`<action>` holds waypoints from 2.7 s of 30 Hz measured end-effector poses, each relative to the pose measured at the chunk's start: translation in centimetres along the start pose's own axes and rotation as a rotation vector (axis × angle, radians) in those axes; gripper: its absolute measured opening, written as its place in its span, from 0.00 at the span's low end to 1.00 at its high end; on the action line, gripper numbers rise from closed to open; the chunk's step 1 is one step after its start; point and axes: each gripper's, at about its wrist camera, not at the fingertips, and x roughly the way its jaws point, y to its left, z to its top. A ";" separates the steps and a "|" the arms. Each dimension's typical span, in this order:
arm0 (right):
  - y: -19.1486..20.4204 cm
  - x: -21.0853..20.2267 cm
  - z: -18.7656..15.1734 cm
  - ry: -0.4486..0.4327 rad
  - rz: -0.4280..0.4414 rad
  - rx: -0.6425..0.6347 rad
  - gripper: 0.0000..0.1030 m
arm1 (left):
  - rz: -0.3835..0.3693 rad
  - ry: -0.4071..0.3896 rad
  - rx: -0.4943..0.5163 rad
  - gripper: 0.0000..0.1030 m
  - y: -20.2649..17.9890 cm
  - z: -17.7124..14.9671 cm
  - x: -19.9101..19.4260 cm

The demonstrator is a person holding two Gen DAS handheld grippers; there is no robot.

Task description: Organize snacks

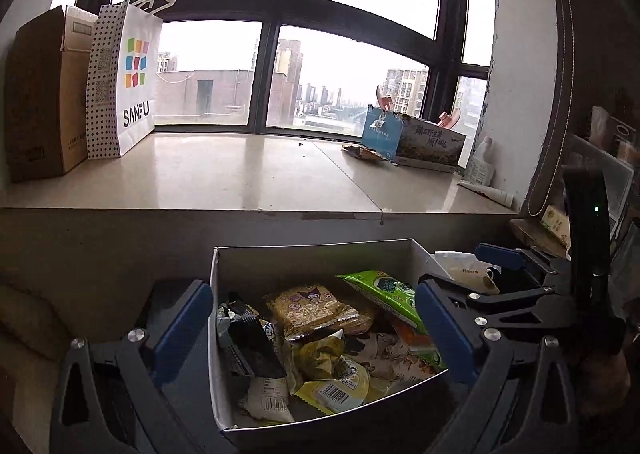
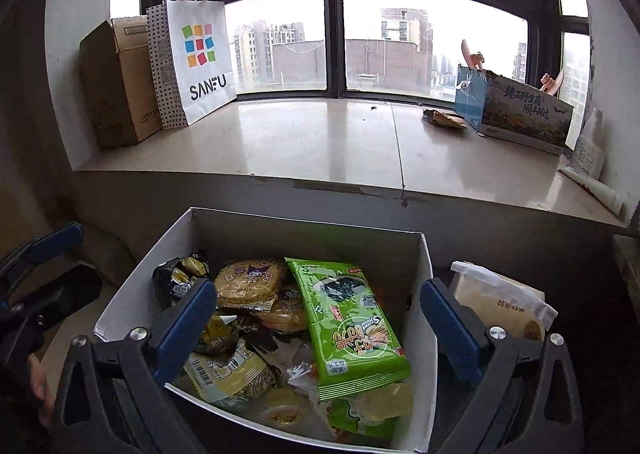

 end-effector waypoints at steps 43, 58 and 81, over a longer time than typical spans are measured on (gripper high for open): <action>0.6 -24.2 -13.3 -0.124 0.056 0.116 1.00 | -0.074 0.018 0.039 1.00 -9.5 -8.6 -19.5; 0.5 -24.1 -13.6 -0.111 0.043 0.124 1.00 | -0.086 0.031 0.027 1.00 -9.3 -8.7 -19.4; 0.7 -24.1 -13.7 -0.102 0.045 0.116 1.00 | -0.088 0.043 0.036 1.00 -9.4 -9.0 -19.1</action>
